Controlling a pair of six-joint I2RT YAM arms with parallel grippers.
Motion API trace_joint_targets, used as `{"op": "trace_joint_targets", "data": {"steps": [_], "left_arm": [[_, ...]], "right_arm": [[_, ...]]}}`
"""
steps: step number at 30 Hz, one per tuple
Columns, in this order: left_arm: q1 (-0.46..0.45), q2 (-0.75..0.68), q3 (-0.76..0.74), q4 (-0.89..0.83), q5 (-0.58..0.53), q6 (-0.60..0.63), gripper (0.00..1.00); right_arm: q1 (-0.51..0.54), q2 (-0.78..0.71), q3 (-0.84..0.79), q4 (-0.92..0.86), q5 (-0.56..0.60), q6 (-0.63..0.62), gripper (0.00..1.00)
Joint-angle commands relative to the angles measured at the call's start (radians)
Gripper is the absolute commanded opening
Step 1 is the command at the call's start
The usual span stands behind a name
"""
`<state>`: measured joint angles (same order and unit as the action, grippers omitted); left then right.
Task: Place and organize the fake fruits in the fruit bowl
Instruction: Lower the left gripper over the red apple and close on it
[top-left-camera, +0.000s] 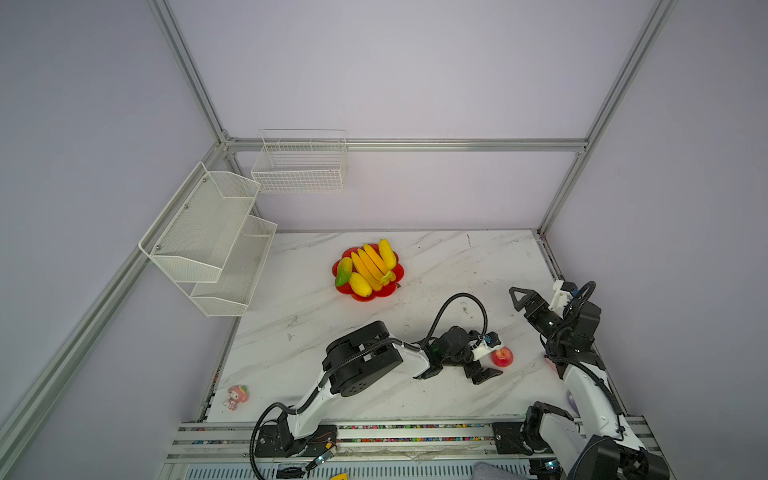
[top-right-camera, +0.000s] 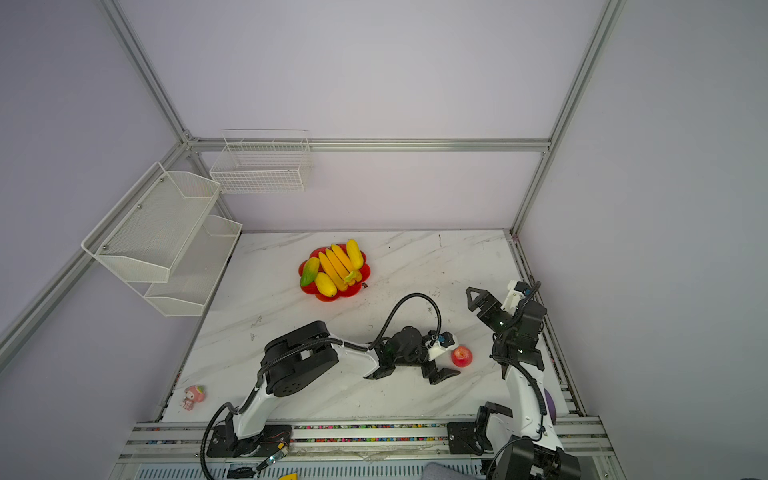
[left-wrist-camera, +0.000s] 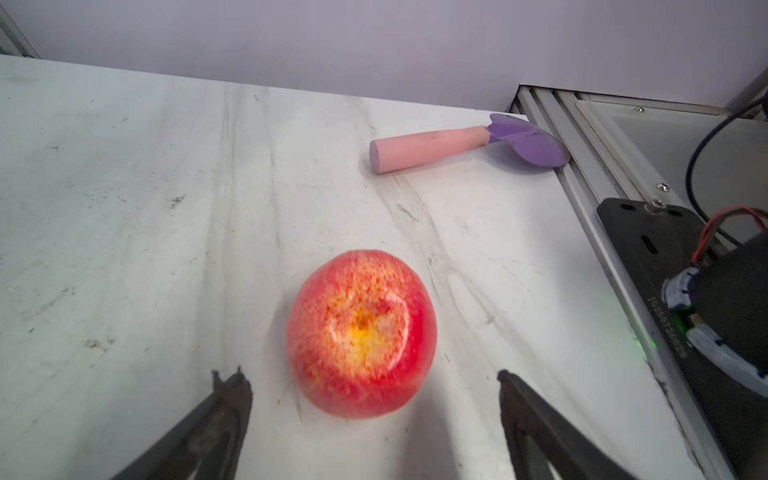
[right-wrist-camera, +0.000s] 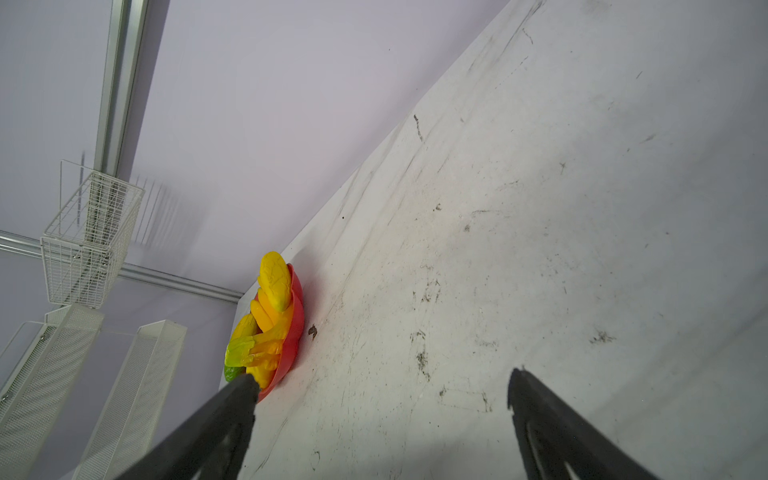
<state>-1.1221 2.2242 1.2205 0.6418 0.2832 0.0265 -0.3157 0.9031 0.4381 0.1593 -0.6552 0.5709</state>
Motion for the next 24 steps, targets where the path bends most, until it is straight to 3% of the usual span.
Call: {"op": "trace_joint_targets", "data": {"steps": [1, 10, 19, 22, 24], "left_arm": [[-0.005, 0.028, 0.104, 0.051, 0.008, -0.017, 0.93], [-0.012, 0.094, 0.174, 0.068, -0.004, -0.033, 0.87], [-0.018, 0.044, 0.03, 0.316, -0.077, -0.029, 0.71], [-0.008, -0.001, -0.035, 0.375, -0.097, -0.039, 0.56], [0.007, -0.021, -0.052, 0.369, -0.071, -0.061, 0.58]], "right_arm": [[-0.012, 0.0, -0.005, -0.004, -0.022, -0.012, 0.97], [-0.029, 0.007, -0.009, -0.004, -0.026, -0.035, 0.97], [-0.034, 0.018, -0.012, -0.001, -0.035, -0.046, 0.97], [-0.034, 0.016, -0.018, 0.003, -0.036, -0.047, 0.97], [-0.034, 0.018, -0.021, 0.003, -0.037, -0.053, 0.97]]}}
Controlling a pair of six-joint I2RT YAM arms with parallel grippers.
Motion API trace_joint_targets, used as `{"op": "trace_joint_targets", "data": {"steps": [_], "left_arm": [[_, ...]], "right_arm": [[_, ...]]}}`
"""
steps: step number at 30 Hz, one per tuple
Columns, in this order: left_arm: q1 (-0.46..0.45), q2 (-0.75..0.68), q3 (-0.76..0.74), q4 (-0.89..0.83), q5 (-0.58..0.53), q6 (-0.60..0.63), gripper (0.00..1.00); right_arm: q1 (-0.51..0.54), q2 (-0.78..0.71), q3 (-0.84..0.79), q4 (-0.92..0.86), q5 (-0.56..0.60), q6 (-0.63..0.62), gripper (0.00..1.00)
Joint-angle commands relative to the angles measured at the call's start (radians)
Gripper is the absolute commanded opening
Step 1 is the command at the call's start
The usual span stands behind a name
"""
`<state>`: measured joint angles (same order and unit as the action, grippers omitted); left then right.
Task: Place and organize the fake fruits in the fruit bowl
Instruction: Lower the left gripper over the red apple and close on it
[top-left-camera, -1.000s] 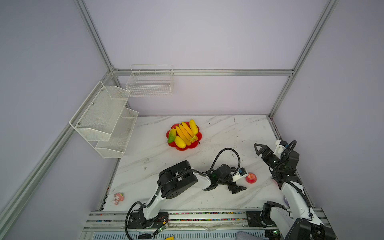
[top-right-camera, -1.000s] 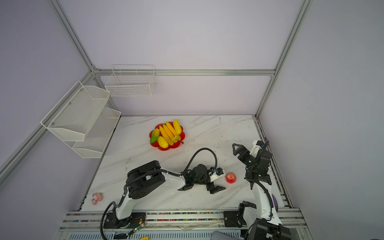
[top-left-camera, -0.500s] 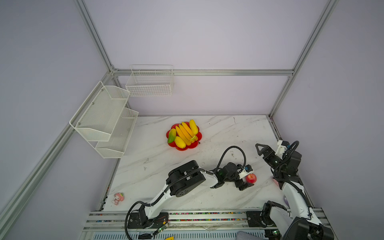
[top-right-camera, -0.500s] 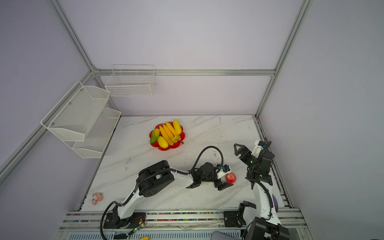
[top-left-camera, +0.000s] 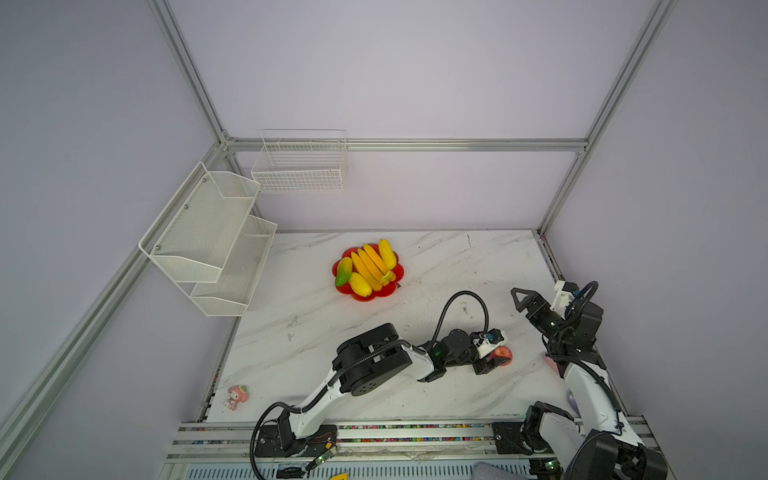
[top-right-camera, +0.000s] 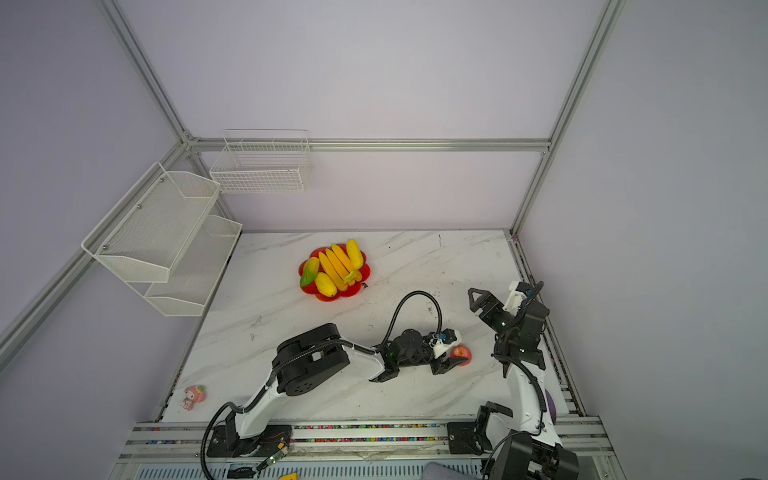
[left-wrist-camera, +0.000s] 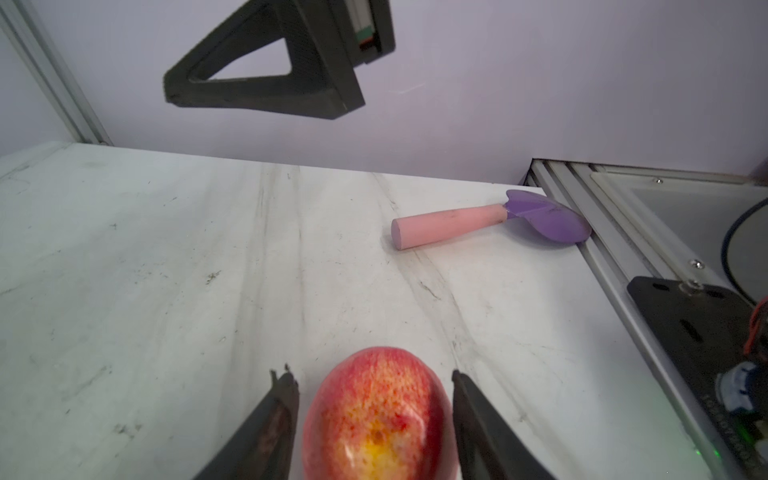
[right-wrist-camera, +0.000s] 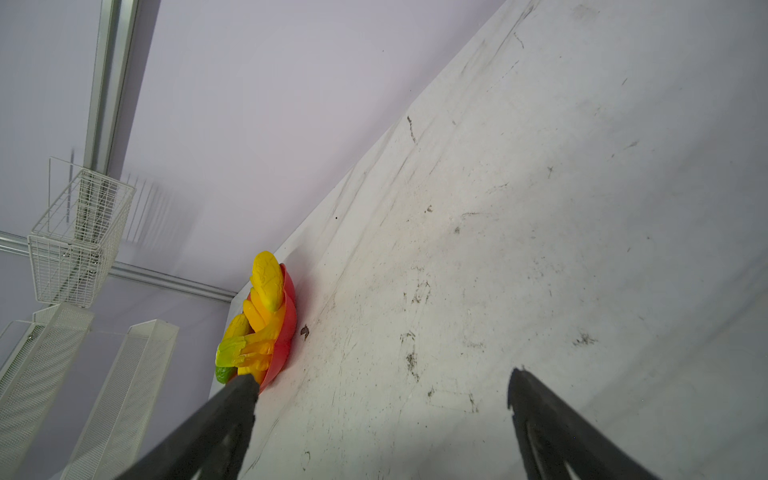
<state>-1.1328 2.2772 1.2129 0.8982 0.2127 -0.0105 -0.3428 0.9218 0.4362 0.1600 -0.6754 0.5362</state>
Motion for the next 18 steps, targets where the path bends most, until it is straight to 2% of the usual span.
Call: {"op": "trace_joint_targets", "data": {"steps": [1, 4, 10, 18], "left_arm": [[0.025, -0.076, -0.039, 0.084, 0.034, -0.036, 0.63], [0.023, -0.064, 0.016, -0.02, 0.088, -0.041, 0.75], [0.018, -0.029, 0.036, -0.035, 0.097, -0.041, 0.84], [0.014, 0.029, 0.116, -0.092, 0.125, -0.051, 0.84]], "right_arm": [[-0.007, 0.001, -0.021, 0.005, -0.016, -0.018, 0.97], [-0.009, 0.003, -0.028, 0.009, -0.021, -0.018, 0.97], [-0.009, -0.009, -0.029, 0.006, -0.019, -0.021, 0.97], [-0.01, -0.002, -0.03, 0.009, -0.021, -0.025, 0.97]]}}
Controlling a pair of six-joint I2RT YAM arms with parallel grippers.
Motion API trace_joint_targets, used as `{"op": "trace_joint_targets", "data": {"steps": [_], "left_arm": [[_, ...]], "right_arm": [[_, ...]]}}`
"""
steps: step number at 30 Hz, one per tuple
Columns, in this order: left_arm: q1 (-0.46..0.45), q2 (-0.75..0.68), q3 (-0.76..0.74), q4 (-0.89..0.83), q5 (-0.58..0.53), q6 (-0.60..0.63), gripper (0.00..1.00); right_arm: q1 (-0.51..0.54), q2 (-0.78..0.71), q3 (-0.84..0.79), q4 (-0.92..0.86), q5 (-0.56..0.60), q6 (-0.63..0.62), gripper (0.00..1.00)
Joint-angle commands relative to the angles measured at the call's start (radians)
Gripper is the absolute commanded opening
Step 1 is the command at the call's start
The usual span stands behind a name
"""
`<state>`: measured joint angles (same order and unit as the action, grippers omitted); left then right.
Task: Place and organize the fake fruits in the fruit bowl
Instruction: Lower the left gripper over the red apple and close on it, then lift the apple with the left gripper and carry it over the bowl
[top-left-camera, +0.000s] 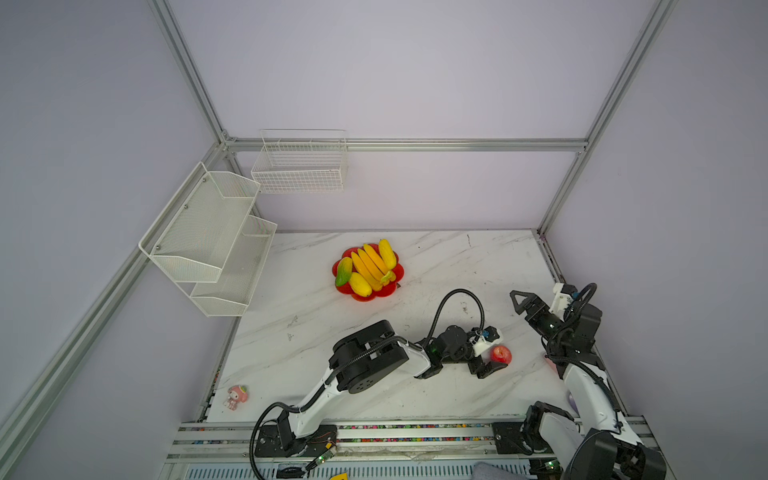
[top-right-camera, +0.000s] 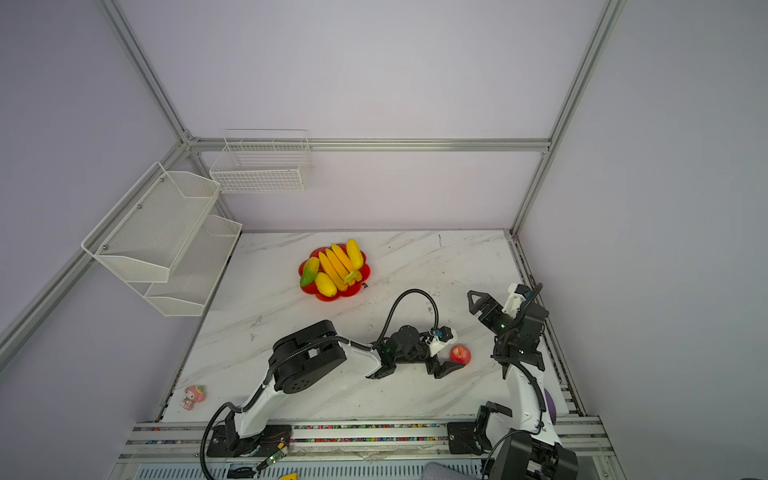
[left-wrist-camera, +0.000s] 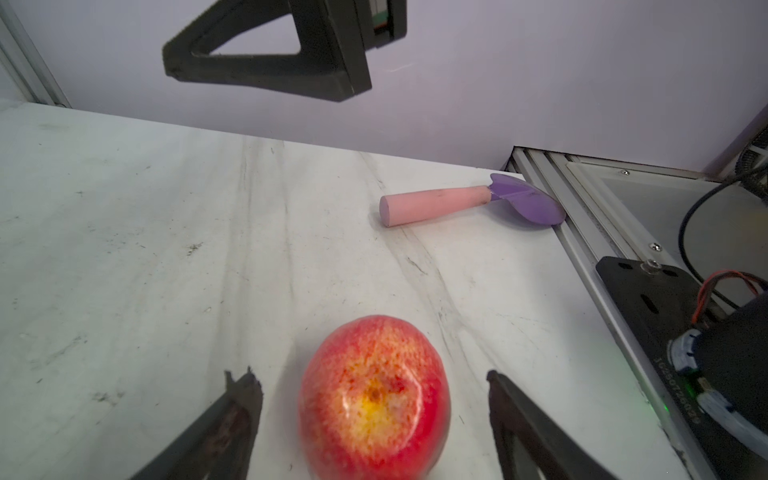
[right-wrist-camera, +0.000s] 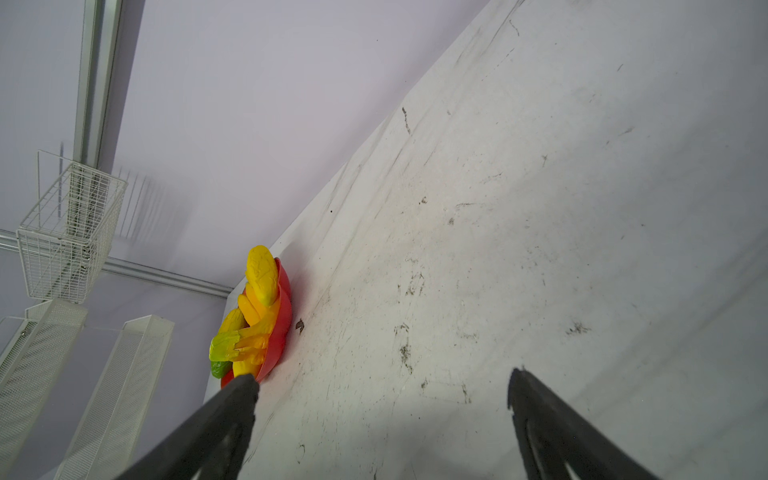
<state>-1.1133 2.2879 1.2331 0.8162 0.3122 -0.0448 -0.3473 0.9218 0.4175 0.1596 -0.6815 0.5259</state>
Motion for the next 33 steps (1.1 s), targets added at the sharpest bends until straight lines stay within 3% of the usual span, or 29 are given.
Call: {"op": "trace_joint_targets", "data": {"steps": [1, 5, 10, 13, 17, 22, 26, 28, 33], "left_arm": [[-0.007, 0.029, 0.11, -0.024, 0.017, -0.017, 0.84], [-0.01, 0.054, 0.147, -0.037, -0.015, -0.027, 0.83], [-0.008, 0.051, 0.139, -0.025, -0.058, -0.027, 0.68], [-0.006, 0.011, 0.071, 0.072, -0.081, -0.026, 0.64], [0.027, -0.137, -0.112, 0.193, -0.126, -0.036, 0.62], [0.111, -0.429, -0.335, 0.094, -0.223, 0.001, 0.61], [0.186, -0.69, -0.462, -0.066, -0.331, 0.049, 0.61], [0.21, -0.787, -0.465, -0.189, -0.471, 0.048, 0.6], [0.307, -0.939, -0.448, -0.342, -0.647, 0.049, 0.6]], "right_arm": [[-0.006, -0.002, -0.01, 0.009, -0.016, -0.015, 0.97], [-0.007, -0.001, -0.01, 0.01, -0.018, -0.017, 0.97], [-0.009, 0.004, -0.012, 0.011, -0.02, -0.021, 0.97], [-0.009, 0.005, -0.012, 0.012, -0.019, -0.021, 0.97], [-0.009, 0.001, -0.003, 0.01, -0.015, -0.048, 0.97], [0.029, 0.015, -0.006, 0.107, -0.069, -0.006, 0.97], [0.261, 0.052, 0.059, 0.123, 0.075, -0.029, 0.97], [0.391, 0.095, 0.095, 0.163, 0.154, -0.022, 0.97], [0.627, 0.292, 0.216, 0.249, 0.209, -0.028, 0.97]]}}
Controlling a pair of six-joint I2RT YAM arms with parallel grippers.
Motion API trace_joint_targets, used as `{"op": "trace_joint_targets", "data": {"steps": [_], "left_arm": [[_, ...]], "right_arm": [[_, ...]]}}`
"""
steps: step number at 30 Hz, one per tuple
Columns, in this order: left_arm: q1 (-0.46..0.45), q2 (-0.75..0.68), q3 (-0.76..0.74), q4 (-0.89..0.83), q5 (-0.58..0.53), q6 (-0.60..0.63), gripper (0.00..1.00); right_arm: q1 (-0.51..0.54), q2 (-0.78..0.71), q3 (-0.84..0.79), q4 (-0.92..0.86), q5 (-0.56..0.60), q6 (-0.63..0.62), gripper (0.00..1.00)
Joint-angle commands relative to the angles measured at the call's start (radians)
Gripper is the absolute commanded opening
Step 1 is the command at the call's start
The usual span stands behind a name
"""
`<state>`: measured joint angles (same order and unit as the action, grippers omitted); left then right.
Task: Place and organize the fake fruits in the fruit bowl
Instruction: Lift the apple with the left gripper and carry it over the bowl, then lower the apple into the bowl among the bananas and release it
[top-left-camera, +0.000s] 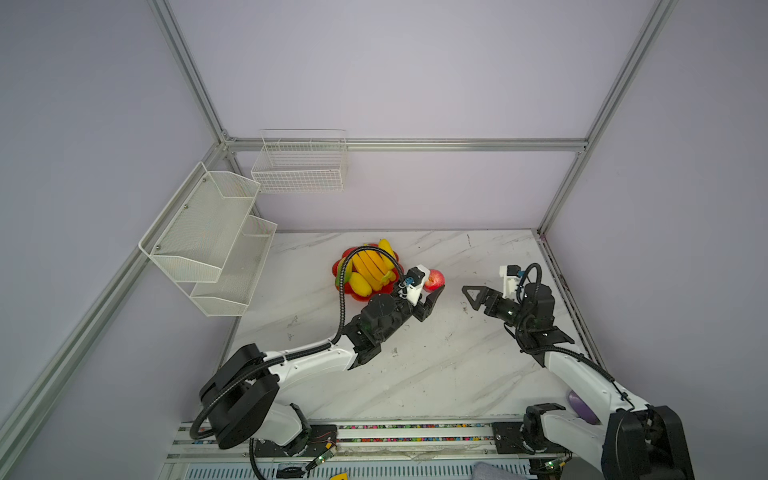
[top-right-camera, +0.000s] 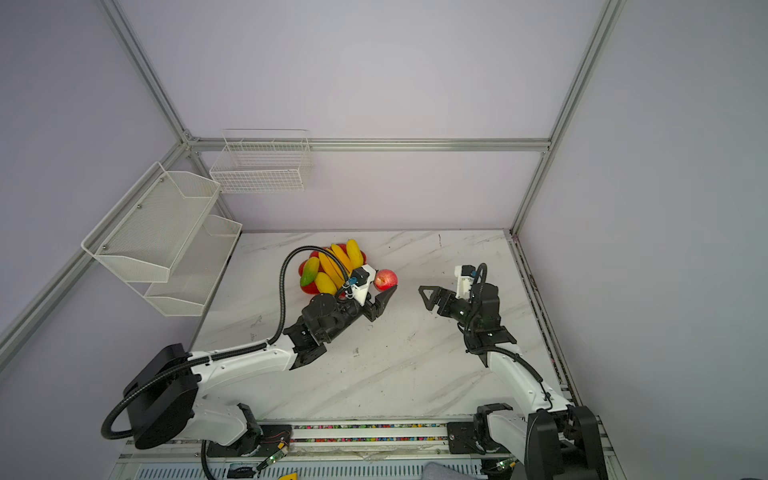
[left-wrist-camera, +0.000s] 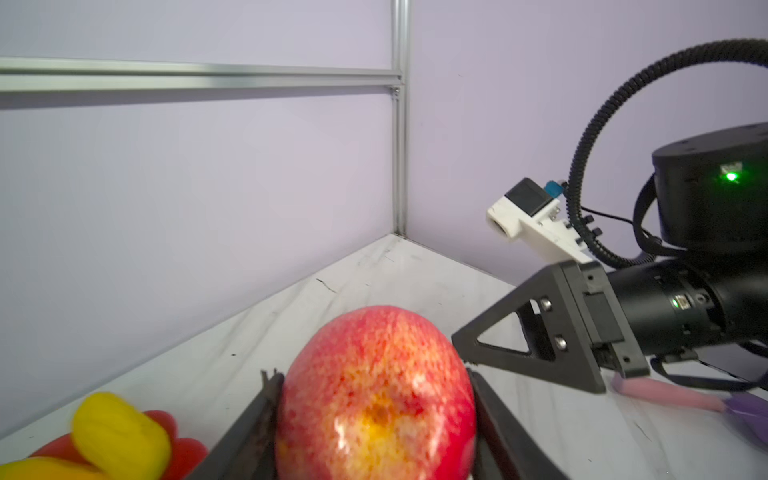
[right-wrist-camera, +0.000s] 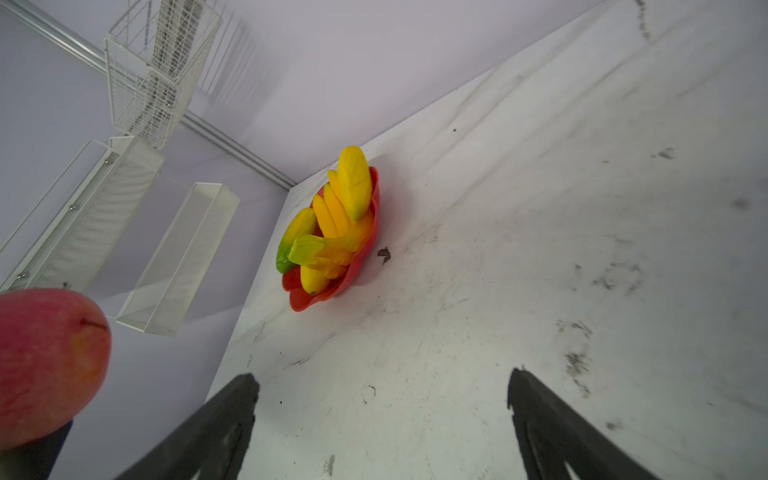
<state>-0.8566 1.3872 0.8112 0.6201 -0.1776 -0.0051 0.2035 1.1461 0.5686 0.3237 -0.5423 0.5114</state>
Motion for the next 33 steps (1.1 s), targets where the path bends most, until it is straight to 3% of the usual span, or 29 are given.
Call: {"op": "trace_joint_targets", "data": {"steps": [1, 6, 12, 16, 23, 33], "left_arm": [[0.077, -0.038, -0.007, -0.191, -0.184, -0.009, 0.6], [0.22, 0.017, 0.088, -0.364, -0.265, -0.123, 0.6], [0.317, 0.137, 0.185, -0.395, -0.241, -0.161, 0.6], [0.366, 0.229, 0.289, -0.444, -0.233, -0.172, 0.61], [0.424, 0.433, 0.513, -0.651, -0.223, -0.203, 0.63], [0.446, 0.514, 0.548, -0.652, -0.186, -0.248, 0.66]], "right_arm": [[0.114, 0.104, 0.087, 0.087, 0.072, -0.034, 0.97], [0.209, 0.221, 0.064, 0.246, 0.011, -0.184, 0.97], [0.212, 0.26, -0.007, 0.388, -0.027, -0.181, 0.97], [0.212, 0.244, -0.018, 0.378, -0.007, -0.196, 0.97], [0.212, 0.239, -0.019, 0.359, -0.001, -0.206, 0.97], [0.212, 0.238, -0.013, 0.343, 0.012, -0.218, 0.97]]}}
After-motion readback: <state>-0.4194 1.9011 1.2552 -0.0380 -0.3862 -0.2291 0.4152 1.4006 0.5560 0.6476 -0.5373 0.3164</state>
